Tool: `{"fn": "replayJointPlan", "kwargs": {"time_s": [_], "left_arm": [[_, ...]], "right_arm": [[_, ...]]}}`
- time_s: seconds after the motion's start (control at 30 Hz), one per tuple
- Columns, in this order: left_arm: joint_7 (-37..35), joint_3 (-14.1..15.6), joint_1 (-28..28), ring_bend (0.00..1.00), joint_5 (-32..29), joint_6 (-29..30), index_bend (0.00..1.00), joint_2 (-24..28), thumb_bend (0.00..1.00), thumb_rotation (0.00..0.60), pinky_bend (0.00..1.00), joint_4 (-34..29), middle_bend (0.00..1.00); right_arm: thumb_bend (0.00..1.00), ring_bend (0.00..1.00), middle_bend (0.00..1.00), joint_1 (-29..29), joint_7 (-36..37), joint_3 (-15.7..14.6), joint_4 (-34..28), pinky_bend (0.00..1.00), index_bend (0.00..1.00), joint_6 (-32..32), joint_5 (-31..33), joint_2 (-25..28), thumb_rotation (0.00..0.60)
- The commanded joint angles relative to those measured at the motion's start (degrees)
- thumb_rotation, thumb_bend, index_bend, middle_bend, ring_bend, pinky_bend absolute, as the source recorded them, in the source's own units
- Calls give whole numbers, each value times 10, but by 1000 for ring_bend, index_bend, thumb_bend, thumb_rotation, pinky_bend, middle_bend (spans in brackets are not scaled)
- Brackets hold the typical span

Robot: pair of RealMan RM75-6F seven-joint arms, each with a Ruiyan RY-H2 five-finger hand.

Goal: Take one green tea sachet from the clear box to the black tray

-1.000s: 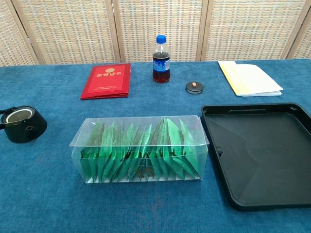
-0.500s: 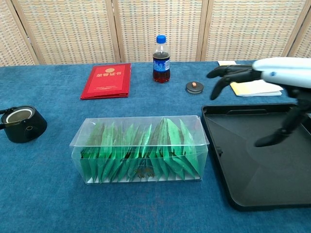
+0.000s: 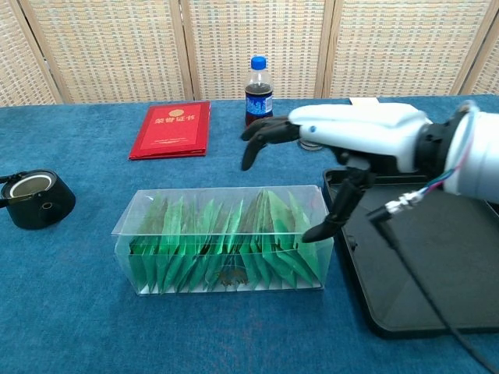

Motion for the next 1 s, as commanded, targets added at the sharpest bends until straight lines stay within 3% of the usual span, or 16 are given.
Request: {"fn": "replayJointPlan", "kwargs": {"time_s": [0.03,0.27,0.6,0.83,1.0], "left_arm": [[-2,-1,0,0,-3,-1,0,1,99,600,0,1,0],[-10,-3,-3,0,-8,-5,0,4,99,600,0,3,0],[-25,-3,-1,0,-6,-3,0,11,99,600,0,2,0],[-31,-3,-1,0,-5,-2,0,13,99,600,0,2,0],[-35,-3,-2,0,-5,-4,0,15,99,600,0,2,0]], "right_arm": [[72,33,157,15,-23,0,10,0,274,-1,20,-20,600],[166,52,184,36,-59,0,31,5,296,11,50,-49,600],[181,57,199,53,-95,-10,47,11,310,26,80,-66,600],[377,107,288,57,-105,-14,61,41,377,46,75,-80,600],[424,123,325,61,-104,-11,60,43,395,54,77,-81,600]]}}
